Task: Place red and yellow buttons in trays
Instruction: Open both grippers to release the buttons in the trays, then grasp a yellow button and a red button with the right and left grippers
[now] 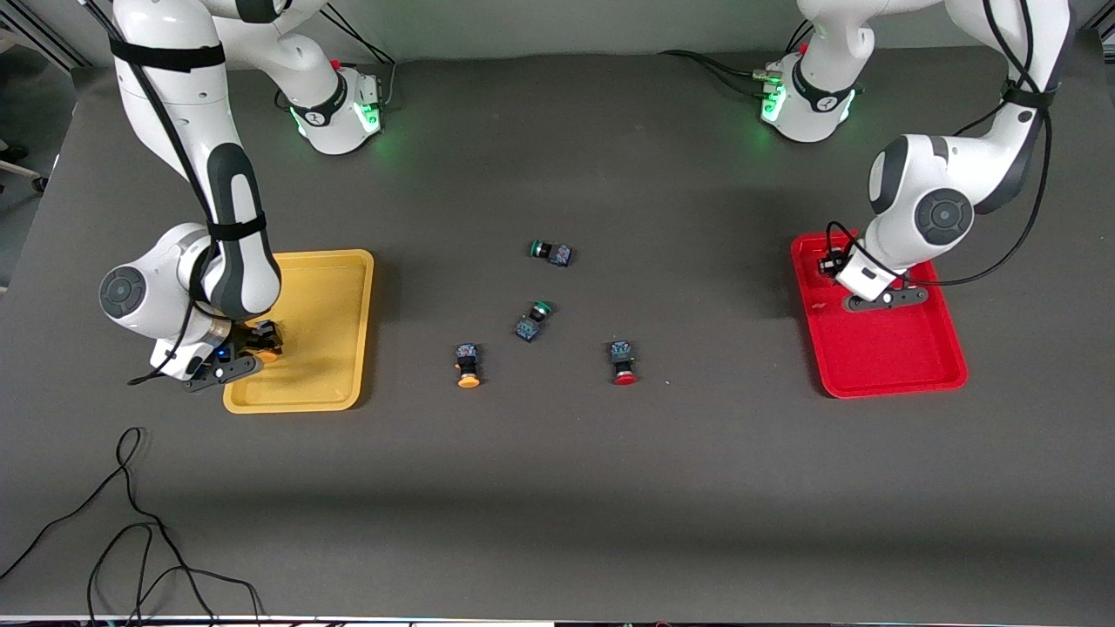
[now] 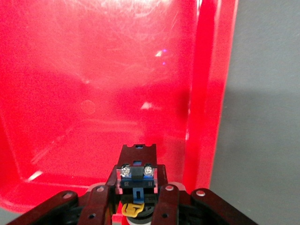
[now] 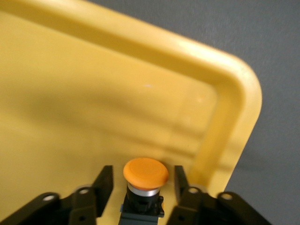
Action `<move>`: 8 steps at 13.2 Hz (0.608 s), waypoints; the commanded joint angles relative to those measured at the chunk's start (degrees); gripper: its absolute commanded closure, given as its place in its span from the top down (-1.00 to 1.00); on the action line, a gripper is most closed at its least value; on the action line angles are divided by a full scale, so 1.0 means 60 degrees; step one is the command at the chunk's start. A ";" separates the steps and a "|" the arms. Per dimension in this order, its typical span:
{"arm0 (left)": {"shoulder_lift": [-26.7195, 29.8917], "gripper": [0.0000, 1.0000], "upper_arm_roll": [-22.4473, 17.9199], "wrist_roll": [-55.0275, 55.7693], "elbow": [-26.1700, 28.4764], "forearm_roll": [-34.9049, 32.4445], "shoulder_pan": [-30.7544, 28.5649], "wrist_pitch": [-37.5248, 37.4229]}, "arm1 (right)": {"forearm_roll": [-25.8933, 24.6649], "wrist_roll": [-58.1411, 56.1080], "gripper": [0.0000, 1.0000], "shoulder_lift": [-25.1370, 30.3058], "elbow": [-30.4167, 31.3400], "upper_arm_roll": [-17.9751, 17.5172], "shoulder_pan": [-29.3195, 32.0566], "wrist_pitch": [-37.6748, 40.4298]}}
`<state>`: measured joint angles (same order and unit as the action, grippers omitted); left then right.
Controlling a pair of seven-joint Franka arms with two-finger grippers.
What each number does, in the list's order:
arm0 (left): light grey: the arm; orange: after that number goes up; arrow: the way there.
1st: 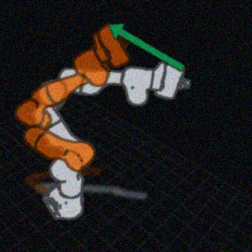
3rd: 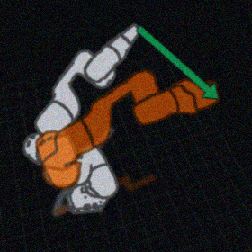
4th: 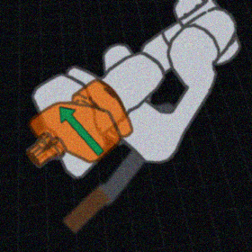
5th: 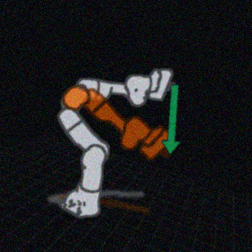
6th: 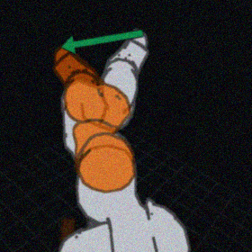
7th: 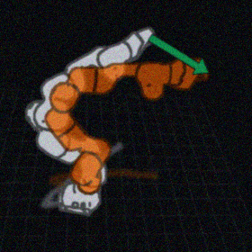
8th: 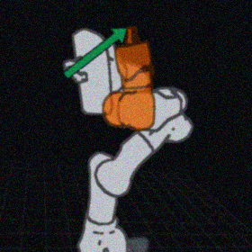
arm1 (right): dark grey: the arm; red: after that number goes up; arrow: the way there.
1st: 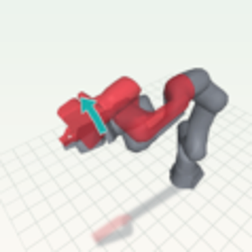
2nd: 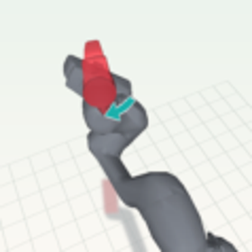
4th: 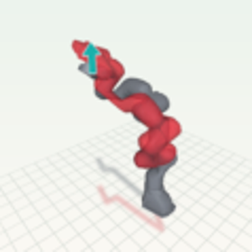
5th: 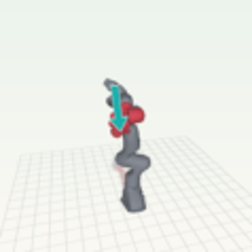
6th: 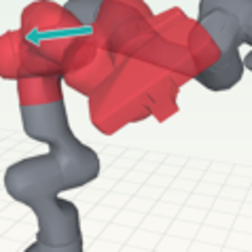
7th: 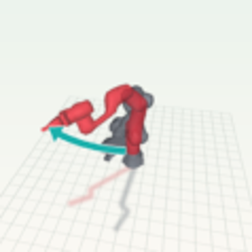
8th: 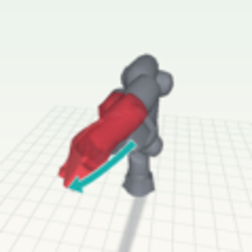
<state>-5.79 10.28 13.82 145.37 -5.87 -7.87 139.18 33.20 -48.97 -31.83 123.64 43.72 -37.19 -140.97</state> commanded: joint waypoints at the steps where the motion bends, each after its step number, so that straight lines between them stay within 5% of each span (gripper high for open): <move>1: 0.0322 0.79 0.0146 -0.0108 0.0440 -0.0091 -0.0197 0.0344 | 0.0151 0.0234 1.00 0.0600 -0.0215 0.0140 -0.0159 0.0684; 2: 0.0321 1.00 0.0147 -0.0092 0.0353 -0.0091 -0.0197 0.0198 | -0.0053 0.0585 1.00 0.0878 -0.0390 0.0228 -0.0362 0.1049; 4: 0.0336 1.00 0.0161 -0.0048 -0.0070 0.0011 -0.0168 -0.0181 | -0.1177 0.1956 1.00 0.1099 -0.1047 0.1044 -0.1354 0.1985; 6: 0.0074 1.00 0.0277 0.0257 -0.1515 0.0026 0.0095 -0.1407 | -0.1723 0.3555 1.00 0.1115 -0.2057 0.1837 -0.2570 0.3754; 8: -0.0875 1.00 0.0337 0.1134 -0.3811 0.0070 0.0737 -0.3105 | -0.1725 0.5120 1.00 0.1100 -0.2470 0.1884 -0.3436 0.4202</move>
<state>-5.98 11.92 15.70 135.02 -5.55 -7.14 129.70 24.24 -26.70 -24.62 111.21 53.92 -53.06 -118.42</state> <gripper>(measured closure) 0.000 0.000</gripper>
